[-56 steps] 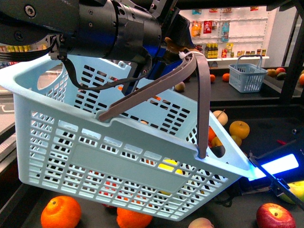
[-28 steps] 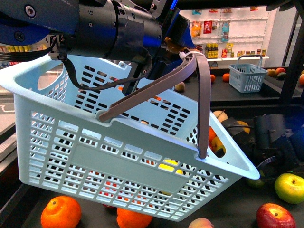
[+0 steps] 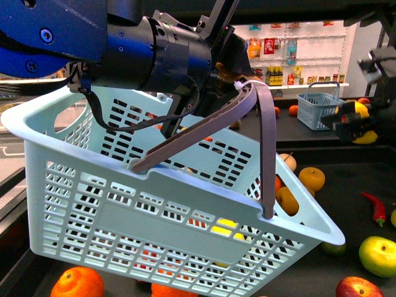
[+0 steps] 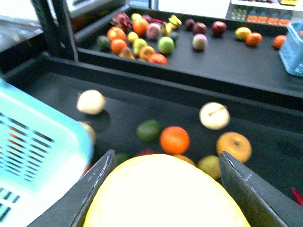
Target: Pick lemon from shelf
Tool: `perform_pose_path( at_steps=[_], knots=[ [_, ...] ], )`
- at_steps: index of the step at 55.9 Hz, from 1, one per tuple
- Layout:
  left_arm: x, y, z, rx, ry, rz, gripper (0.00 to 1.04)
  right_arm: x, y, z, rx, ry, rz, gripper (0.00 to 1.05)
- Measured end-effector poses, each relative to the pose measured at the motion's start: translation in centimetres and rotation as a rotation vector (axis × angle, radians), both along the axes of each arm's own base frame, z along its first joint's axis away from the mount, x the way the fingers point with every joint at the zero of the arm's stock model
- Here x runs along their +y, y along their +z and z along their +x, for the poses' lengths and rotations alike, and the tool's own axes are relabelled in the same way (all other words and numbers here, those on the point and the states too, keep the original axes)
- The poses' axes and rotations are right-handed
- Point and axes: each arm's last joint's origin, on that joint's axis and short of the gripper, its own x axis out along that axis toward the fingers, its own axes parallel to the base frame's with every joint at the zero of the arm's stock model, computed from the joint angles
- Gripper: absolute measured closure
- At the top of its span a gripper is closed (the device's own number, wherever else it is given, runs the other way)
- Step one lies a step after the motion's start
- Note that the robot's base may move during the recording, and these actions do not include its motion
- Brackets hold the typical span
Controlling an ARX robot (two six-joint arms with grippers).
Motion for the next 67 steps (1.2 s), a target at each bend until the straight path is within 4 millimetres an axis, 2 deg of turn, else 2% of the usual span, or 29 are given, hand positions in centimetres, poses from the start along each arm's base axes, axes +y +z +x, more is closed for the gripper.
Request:
perform_pose_path(
  at_steps=[8,17,18,21,30,37,46,52,56,64,67],
  knots=[
    [0.0,0.0,0.0,0.0,0.001,0.0,0.91,3.3,2.2,-2.0,0.011,0.091,0.092,0.43],
    [0.0,0.0,0.0,-0.001,0.001,0.001,0.91,6.8,1.5,-3.3,0.076,0.157,0.147,0.43],
    [0.0,0.0,0.0,0.0,0.001,0.0,0.91,13.1,-2.1,-6.1,0.231,0.266,0.154,0.4],
    [0.0,0.0,0.0,0.0,0.001,0.0,0.91,13.3,-2.3,-6.2,0.235,0.267,0.149,0.31],
    [0.0,0.0,0.0,0.0,0.001,0.0,0.91,13.1,-2.1,-6.2,0.213,0.257,0.161,0.07],
    [0.0,0.0,0.0,0.0,-0.001,0.0,0.91,11.8,-0.8,-6.2,0.16,0.182,0.174,0.07],
    [0.0,0.0,0.0,-0.001,0.004,0.001,0.91,8.4,2.2,-7.8,0.01,-0.023,0.121,0.07],
    [0.0,0.0,0.0,-0.001,0.002,0.001,0.91,5.8,3.8,-10.4,-0.086,-0.19,0.079,0.07],
    [0.0,0.0,0.0,-0.001,0.001,0.001,0.91,4.5,4.0,-12.8,-0.124,-0.262,0.056,0.07],
    [0.0,0.0,0.0,-0.001,0.001,0.001,0.91,3.3,3.1,-18.5,-0.132,-0.39,0.021,0.07],
    [0.0,0.0,0.0,0.0,0.001,0.0,0.91,3.1,2.1,-22.0,-0.107,-0.46,0.001,0.07]
  ],
)
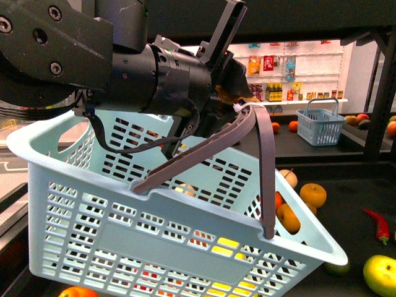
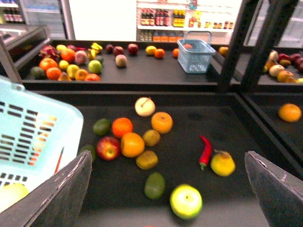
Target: Pick lemon from shelf
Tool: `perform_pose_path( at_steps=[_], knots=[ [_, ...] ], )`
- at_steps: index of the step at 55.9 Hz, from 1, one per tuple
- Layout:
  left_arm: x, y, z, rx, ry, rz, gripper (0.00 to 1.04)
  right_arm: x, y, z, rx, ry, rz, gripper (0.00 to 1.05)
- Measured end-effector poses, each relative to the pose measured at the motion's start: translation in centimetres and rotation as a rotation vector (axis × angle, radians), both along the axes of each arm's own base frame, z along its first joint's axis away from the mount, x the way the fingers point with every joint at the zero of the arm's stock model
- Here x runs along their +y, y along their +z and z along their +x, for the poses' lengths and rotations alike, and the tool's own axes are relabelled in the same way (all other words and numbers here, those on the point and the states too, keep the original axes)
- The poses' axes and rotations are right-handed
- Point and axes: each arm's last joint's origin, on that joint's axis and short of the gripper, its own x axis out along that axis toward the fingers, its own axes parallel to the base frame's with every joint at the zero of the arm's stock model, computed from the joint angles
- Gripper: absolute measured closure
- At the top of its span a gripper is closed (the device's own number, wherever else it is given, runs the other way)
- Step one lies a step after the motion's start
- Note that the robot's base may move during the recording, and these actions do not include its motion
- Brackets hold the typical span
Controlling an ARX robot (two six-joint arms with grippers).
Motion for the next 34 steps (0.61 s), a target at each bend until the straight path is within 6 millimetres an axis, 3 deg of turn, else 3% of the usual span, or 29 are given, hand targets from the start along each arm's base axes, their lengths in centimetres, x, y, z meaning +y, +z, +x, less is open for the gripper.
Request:
perform_pose_path(
  at_steps=[12,14,23,34],
  knots=[
    [0.0,0.0,0.0,-0.001,0.0,0.001,0.91,0.9,-2.8,-8.6,0.051,-0.144,-0.061,0.07],
    [0.0,0.0,0.0,0.0,0.0,0.0,0.91,0.9,-3.0,-9.3,0.041,-0.138,-0.056,0.08],
    [0.0,0.0,0.0,0.0,0.0,0.0,0.91,0.6,-4.2,-12.2,0.004,0.156,0.027,0.34],
    [0.0,0.0,0.0,0.0,-0.001,-0.001,0.91,0.6,-5.5,-12.7,-0.035,0.18,0.043,0.67]
  ],
)
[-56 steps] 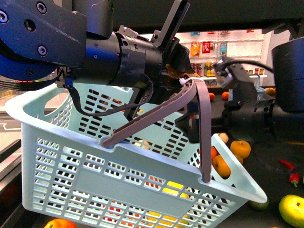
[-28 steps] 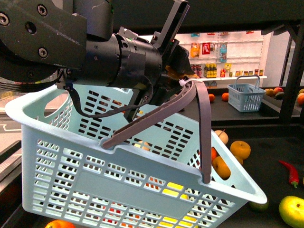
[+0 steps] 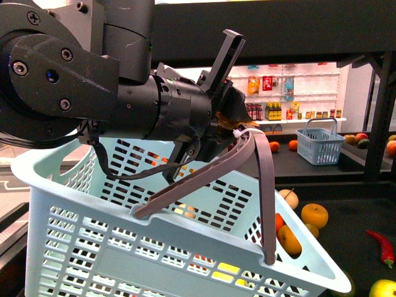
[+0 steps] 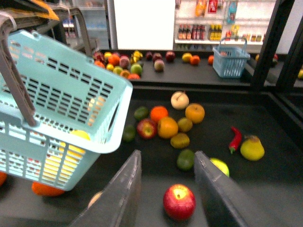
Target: Pick lemon from shelf
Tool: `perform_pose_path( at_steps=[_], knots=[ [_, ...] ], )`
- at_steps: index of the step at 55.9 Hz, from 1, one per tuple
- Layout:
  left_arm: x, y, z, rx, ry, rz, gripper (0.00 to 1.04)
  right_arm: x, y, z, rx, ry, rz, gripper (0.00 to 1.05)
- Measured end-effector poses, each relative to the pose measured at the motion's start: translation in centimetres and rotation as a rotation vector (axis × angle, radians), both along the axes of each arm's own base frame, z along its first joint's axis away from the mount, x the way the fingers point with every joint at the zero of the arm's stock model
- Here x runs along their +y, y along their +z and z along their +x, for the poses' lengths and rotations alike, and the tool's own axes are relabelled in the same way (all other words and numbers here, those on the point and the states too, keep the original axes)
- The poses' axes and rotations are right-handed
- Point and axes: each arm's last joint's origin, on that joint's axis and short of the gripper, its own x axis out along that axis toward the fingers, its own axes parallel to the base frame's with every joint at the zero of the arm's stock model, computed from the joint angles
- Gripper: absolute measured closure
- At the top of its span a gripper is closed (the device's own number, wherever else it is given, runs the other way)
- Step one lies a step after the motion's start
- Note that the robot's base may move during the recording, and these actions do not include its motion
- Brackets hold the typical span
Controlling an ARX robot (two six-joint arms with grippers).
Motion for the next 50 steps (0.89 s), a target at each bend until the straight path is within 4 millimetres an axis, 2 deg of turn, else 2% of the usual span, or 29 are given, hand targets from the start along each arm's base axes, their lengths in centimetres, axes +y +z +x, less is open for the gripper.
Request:
perform_pose_path(
  at_steps=[12,27,50],
  knots=[
    [-0.01,0.0,0.0,-0.001,0.002,0.001,0.91,-0.01,0.09,-0.05,-0.011,-0.002,-0.001,1.03],
    [-0.01,0.0,0.0,-0.001,0.001,0.001,0.91,-0.01,0.08,-0.05,-0.011,-0.002,0.003,1.02],
    [-0.01,-0.12,0.03,0.002,0.03,0.036,0.91,-0.01,0.08,-0.05,-0.011,-0.002,0.003,0.3]
  ],
)
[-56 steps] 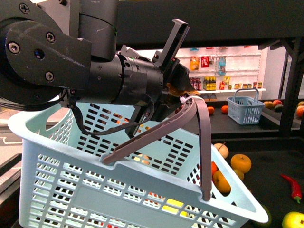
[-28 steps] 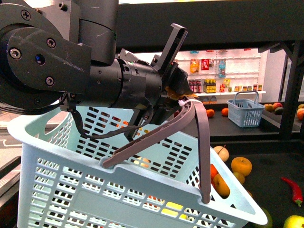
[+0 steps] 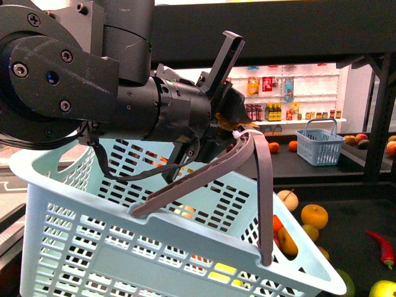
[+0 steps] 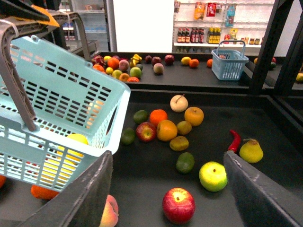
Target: Pick lemon from shelf
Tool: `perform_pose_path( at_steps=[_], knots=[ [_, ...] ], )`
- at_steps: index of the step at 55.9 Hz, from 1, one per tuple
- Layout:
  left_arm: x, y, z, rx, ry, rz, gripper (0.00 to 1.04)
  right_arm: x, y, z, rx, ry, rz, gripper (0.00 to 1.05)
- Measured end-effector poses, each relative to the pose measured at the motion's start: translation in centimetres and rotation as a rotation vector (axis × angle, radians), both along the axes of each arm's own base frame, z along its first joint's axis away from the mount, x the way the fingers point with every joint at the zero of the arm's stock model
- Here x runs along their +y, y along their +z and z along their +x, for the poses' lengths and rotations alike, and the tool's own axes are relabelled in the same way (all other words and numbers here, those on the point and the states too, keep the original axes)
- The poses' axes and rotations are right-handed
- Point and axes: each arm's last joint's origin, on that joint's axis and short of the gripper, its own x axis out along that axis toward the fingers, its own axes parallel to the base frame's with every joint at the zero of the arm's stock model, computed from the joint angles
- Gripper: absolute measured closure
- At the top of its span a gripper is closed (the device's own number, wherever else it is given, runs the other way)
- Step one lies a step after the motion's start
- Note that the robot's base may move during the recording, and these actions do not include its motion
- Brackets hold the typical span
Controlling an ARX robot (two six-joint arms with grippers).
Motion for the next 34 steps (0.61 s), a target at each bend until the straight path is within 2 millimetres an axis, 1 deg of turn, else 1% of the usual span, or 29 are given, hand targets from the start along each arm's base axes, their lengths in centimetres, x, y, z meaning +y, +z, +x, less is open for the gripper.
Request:
perform_pose_path(
  at_steps=[2,3,6,9,15,20,24,27,28,34],
  knots=[
    [0.0,-0.1,0.0,-0.008,0.034,0.043,0.91,0.0,0.0,0.0,0.0,0.0,0.0,0.24],
    [0.0,-0.1,0.0,-0.007,0.04,0.047,0.91,0.0,0.0,0.0,0.0,0.0,0.0,0.22],
    [0.1,-0.4,0.1,0.001,0.067,0.068,0.91,0.0,0.0,0.0,0.0,0.0,0.0,0.12],
    [0.3,-0.5,0.4,0.002,0.086,0.073,0.91,0.0,0.0,0.0,0.0,0.0,0.001,0.06],
    [1.3,-0.3,1.2,-0.01,0.148,0.074,0.91,0.0,0.0,0.0,0.0,0.0,0.001,0.07],
    [3.1,0.2,2.2,-0.041,0.251,0.044,0.91,0.0,0.0,0.0,-0.001,0.0,0.001,0.07],
    [4.9,0.8,3.0,-0.076,0.363,-0.018,0.91,0.0,0.0,0.0,-0.001,0.0,0.001,0.07],
    [6.7,1.2,3.7,-0.1,0.464,-0.078,0.91,0.0,0.0,0.0,-0.001,0.0,0.001,0.07],
    [7.0,1.2,3.7,-0.105,0.487,-0.088,0.91,0.0,0.0,0.0,-0.001,0.0,0.001,0.07],
    [10.8,1.3,4.2,-0.138,0.69,-0.181,0.91,0.0,0.0,0.0,-0.001,0.0,0.001,0.07]
  ],
)
